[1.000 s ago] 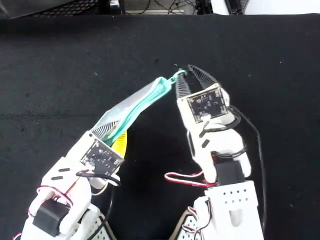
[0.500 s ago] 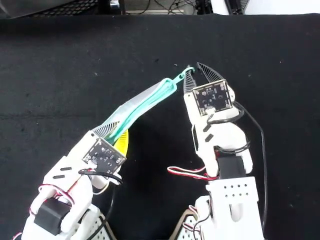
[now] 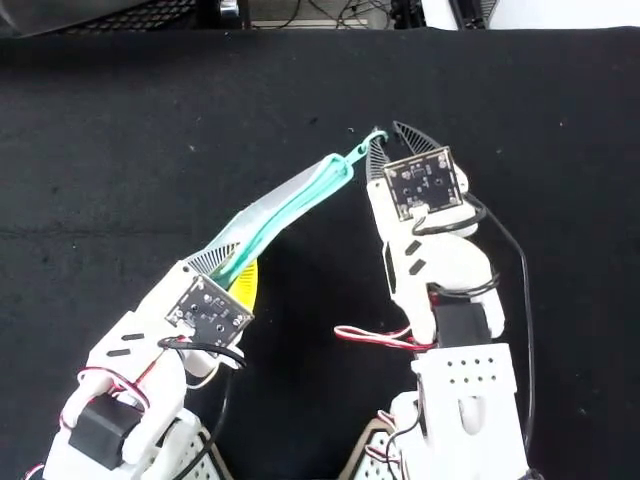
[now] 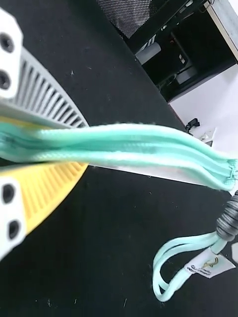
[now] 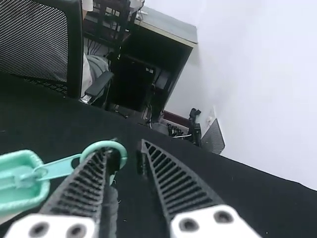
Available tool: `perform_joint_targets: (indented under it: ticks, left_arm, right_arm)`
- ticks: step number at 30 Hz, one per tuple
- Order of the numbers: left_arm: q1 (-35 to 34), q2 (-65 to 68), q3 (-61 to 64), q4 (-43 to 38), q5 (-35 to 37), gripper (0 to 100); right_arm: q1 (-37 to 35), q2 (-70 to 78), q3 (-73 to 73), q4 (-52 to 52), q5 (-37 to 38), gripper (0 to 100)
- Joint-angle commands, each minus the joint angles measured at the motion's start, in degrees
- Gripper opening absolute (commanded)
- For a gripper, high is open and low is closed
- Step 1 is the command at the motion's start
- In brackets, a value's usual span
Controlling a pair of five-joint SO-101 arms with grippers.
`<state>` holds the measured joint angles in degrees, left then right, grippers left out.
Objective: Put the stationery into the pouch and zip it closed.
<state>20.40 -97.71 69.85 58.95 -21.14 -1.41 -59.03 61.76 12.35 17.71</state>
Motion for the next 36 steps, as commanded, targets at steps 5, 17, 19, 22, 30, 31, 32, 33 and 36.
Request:
perform_joint_targets:
  ticks: [5, 17, 19, 22, 30, 31, 32, 33, 36]
  left_arm:
    - [-0.7, -0.2, 0.0, 1.6, 0.6, 3]
    - [-0.7, -0.2, 0.0, 1.6, 0.6, 3]
    - [-0.7, -0.2, 0.0, 1.6, 0.6, 3]
    - [-0.7, -0.2, 0.0, 1.6, 0.6, 3]
    - [-0.7, 0.1, 0.0, 1.6, 0.6, 3]
    - [-0.7, 0.1, 0.0, 1.6, 0.6, 3]
    - [-1.2, 0.1, 0.0, 1.6, 0.6, 3]
    - [-2.2, 0.1, -0.3, 1.6, 0.6, 3]
    - [-7.4, -0.3, -1.3, 1.6, 0.6, 3]
  right_arm:
    - [7.6, 0.0, -5.7, 0.9, 0.2, 1.5]
    - [-12.5, -15.1, -12.3, 26.3, -7.8, 14.5]
    - [-15.8, -18.2, -13.1, 30.2, -7.8, 14.5]
    - [-20.1, -23.3, -13.6, 36.0, -7.5, 14.5]
    - [-12.0, -35.4, -0.9, 40.4, -5.9, 2.0]
    - [-10.4, -36.6, 2.3, 39.7, -5.2, 2.8]
    - [-9.1, -37.9, 5.6, 38.8, -5.0, 2.4]
    - [-8.1, -39.3, 8.9, 37.5, -5.1, 1.5]
    - [-5.9, -44.2, 17.1, 34.8, -5.1, 1.3]
